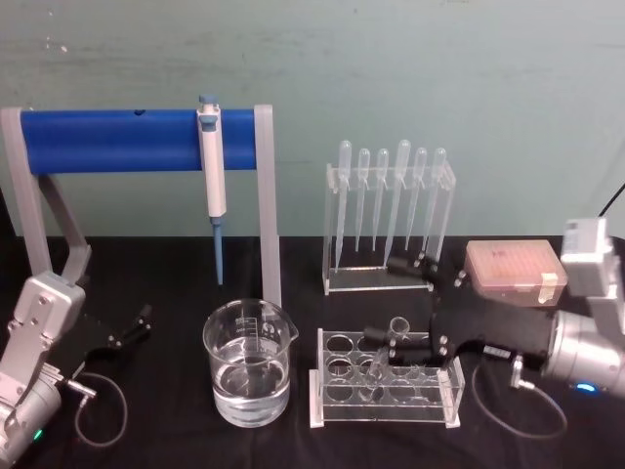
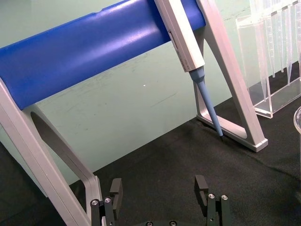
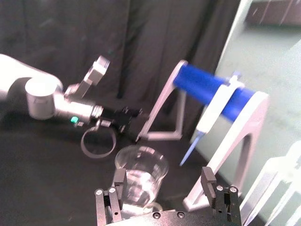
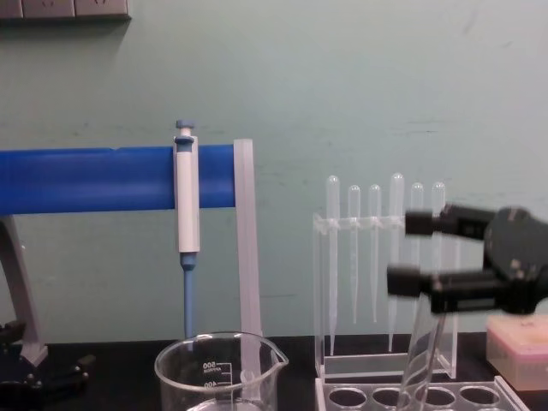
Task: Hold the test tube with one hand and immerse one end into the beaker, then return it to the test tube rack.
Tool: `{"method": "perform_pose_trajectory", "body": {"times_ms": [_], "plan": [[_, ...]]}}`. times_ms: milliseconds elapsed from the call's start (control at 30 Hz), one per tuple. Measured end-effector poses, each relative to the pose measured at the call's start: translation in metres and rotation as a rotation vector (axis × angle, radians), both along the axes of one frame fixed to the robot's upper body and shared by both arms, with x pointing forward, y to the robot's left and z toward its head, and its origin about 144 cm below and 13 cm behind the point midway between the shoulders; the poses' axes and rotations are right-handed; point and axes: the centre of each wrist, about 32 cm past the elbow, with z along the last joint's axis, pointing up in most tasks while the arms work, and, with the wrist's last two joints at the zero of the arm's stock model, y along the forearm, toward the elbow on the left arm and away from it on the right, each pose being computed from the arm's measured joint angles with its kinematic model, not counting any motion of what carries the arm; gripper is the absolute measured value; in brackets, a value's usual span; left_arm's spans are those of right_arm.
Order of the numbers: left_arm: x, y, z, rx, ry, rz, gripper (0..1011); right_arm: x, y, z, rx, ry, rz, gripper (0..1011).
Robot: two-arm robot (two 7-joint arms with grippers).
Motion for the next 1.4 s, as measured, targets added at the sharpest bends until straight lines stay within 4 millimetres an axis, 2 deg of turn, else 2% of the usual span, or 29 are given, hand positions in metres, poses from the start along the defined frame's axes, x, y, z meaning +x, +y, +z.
{"method": "perform_pose_trajectory", "body": {"times_ms": [233,567,1000,1200,1400], "plan": [[0.0,0.0,0.0,0.0,0.0,0.0,1000,-0.009,-0.005,-0.002,0.105,-0.069,-0.08,1002],[0.0,0.0,0.0,0.0,0.0,0.0,1000,-0.031,-0.014,-0.03,0.181,-0.016,-0.396,1002],[0.0,0.0,0.0,0.0,0.0,0.0,1000,-0.036,0.005,-0.067,0.102,0.142,-0.73,1002],[0.0,0.0,0.0,0.0,0.0,0.0,1000,-0.033,0.011,-0.076,0.119,0.131,-0.739,1002],[0.0,0.0,0.0,0.0,0.0,0.0,1000,-0.033,0.011,-0.076,0.115,0.135,-0.74,1002]]}}
